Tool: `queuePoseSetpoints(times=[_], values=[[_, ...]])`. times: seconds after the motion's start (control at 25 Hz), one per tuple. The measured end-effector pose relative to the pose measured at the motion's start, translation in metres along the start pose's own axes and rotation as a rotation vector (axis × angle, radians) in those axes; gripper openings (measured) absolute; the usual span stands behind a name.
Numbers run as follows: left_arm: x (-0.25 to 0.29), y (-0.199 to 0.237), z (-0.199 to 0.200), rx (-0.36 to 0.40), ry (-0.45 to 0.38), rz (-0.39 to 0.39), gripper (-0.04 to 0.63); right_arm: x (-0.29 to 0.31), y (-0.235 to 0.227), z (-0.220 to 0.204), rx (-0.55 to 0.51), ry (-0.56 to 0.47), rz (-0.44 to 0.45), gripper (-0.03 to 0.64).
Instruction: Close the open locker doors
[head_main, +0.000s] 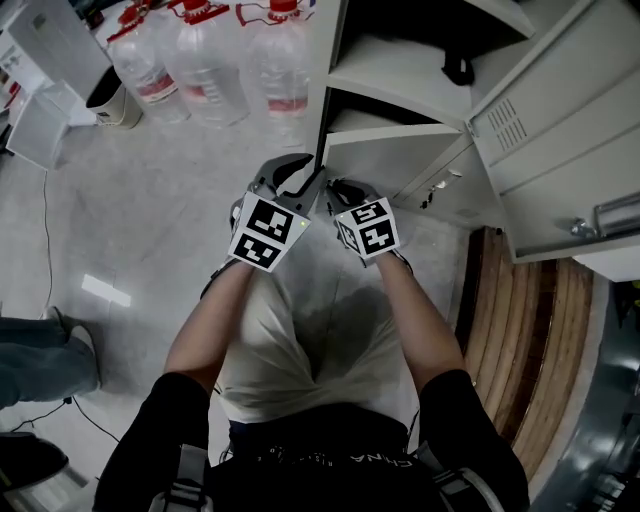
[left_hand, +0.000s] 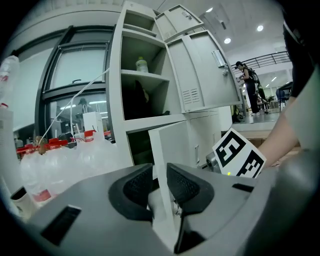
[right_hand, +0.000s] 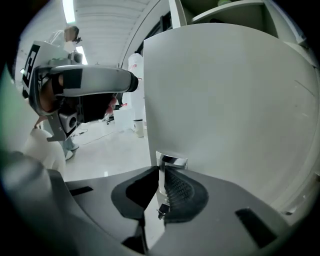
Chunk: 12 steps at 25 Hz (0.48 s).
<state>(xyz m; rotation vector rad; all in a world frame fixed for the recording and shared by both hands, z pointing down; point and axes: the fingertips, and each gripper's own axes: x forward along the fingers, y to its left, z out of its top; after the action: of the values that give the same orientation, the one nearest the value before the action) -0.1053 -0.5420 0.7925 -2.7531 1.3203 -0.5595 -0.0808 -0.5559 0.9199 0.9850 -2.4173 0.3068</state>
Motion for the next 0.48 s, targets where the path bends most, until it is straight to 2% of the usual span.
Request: queuePoseSetpoints(times=[0.2, 0.32, 0.48], values=[[0.014, 0.007, 0.009, 0.029, -0.051, -0.098, 0.035, 0.02, -0.013, 0.014, 0.055, -0.028, -0.019, 0.055], [0.029, 0.01, 0.011, 0.037, -0.072, -0.163, 0.026, 0.03, -0.021, 0.02, 0.076, -0.041, -0.033, 0.054], [0.054, 0.022, 0.009, 0.072, -0.081, -0.203, 0.021, 0.043, -0.032, 0.027, 0.083, -0.055, -0.066, 0.049]])
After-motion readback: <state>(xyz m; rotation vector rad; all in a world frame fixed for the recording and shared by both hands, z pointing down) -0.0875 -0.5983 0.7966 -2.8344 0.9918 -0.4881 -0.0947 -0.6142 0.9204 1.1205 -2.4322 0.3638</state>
